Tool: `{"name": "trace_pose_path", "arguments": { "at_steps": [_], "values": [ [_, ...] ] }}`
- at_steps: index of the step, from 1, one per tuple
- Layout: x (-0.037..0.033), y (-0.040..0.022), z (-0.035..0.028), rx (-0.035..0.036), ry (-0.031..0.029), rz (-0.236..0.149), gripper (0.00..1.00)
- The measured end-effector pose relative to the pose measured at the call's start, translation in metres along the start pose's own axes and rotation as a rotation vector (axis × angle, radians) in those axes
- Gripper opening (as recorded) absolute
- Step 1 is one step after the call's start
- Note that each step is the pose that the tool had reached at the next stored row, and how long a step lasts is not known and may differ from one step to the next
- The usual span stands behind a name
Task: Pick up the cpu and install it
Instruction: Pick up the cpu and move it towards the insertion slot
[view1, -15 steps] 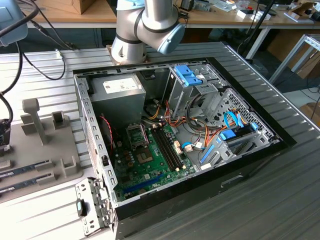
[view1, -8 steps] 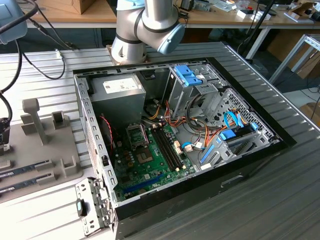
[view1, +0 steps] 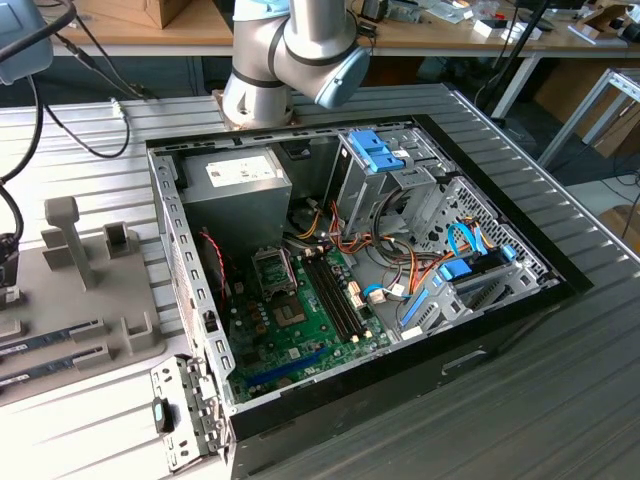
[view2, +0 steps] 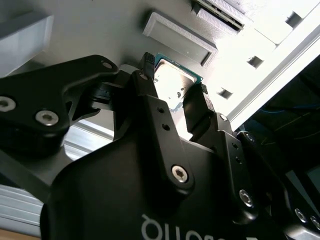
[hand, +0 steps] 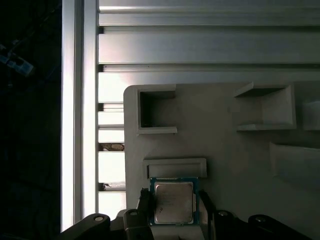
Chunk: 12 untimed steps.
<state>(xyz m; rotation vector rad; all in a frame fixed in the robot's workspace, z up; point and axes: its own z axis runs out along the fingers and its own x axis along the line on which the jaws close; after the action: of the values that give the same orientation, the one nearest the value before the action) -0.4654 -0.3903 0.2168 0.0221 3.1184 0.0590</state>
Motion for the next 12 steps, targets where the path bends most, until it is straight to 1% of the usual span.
{"name": "trace_pose_path", "arguments": {
  "at_steps": [12],
  "values": [
    [-0.0001, 0.0002, -0.0047, 0.0001, 0.0000, 0.000, 0.47]
  ]
}}
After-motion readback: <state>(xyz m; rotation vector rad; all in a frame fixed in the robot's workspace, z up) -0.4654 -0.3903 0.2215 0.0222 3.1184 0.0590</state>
